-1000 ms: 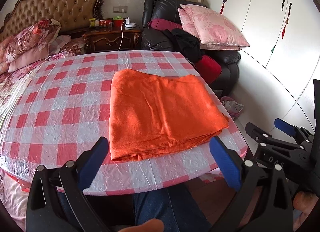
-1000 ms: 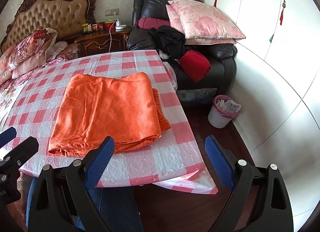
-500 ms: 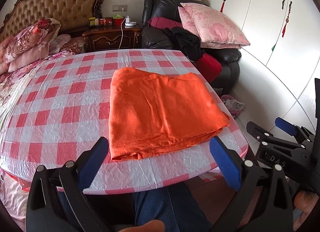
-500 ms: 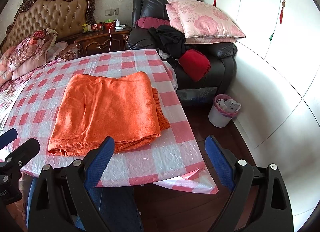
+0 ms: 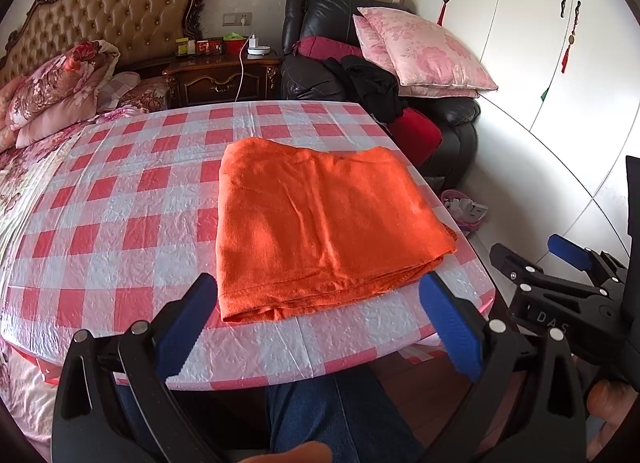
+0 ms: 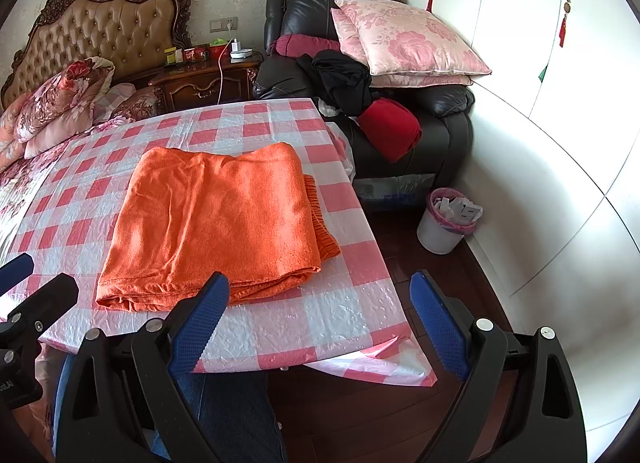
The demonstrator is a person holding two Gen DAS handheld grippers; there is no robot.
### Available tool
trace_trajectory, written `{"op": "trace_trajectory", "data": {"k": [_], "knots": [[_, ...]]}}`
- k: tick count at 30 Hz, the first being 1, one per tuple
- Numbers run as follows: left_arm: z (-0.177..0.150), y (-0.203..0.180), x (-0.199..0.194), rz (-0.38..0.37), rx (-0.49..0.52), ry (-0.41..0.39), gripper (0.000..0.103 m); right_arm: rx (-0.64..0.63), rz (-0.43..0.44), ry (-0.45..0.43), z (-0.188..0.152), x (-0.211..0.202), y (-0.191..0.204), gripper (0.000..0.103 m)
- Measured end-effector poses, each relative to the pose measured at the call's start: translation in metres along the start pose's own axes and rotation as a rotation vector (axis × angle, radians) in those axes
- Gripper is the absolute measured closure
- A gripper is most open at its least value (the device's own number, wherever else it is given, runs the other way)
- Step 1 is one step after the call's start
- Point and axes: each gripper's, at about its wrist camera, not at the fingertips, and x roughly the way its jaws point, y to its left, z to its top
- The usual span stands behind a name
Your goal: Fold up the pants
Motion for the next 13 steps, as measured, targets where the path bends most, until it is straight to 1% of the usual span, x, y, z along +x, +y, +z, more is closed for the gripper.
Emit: {"op": "trace_trajectory", "data": {"k": [4,5,6,7,8,9,11,13], "knots": [[0.001,-0.005,0.000,-0.059,0.015,-0.032,0.002,0.001,-0.003,0.004,-0.002,0.002,0.000,0.015],[0.002,-0.006,0.002,-0.079,0.021,-0.042,0.002,0.004,-0.003,0.006,-0.002,0.002,-0.001,0.015],[0.004,-0.008,0.004,-0.117,0.033,-0.045,0.002,0.008,0.000,0.008,-0.002,0.003,0.000,0.015],[0.005,-0.006,0.005,-0.160,0.034,-0.037,0.002,0.011,0.002,0.009,-0.003,0.004,0.000,0.015],[0.007,-0.002,0.005,-0.173,0.025,-0.037,0.002,0.016,0.002,0.009,-0.003,0.006,0.000,0.015],[0.008,0.007,0.001,-0.177,0.010,-0.059,0.002,0.024,0.007,0.011,-0.003,0.008,0.001,0.015],[0.011,0.035,-0.010,-0.134,-0.005,-0.119,0.002,0.035,0.014,0.017,-0.003,0.012,0.002,0.015],[0.009,0.091,-0.026,-0.030,-0.074,-0.184,0.002,0.049,0.025,0.020,-0.004,0.018,0.004,0.015]]}}
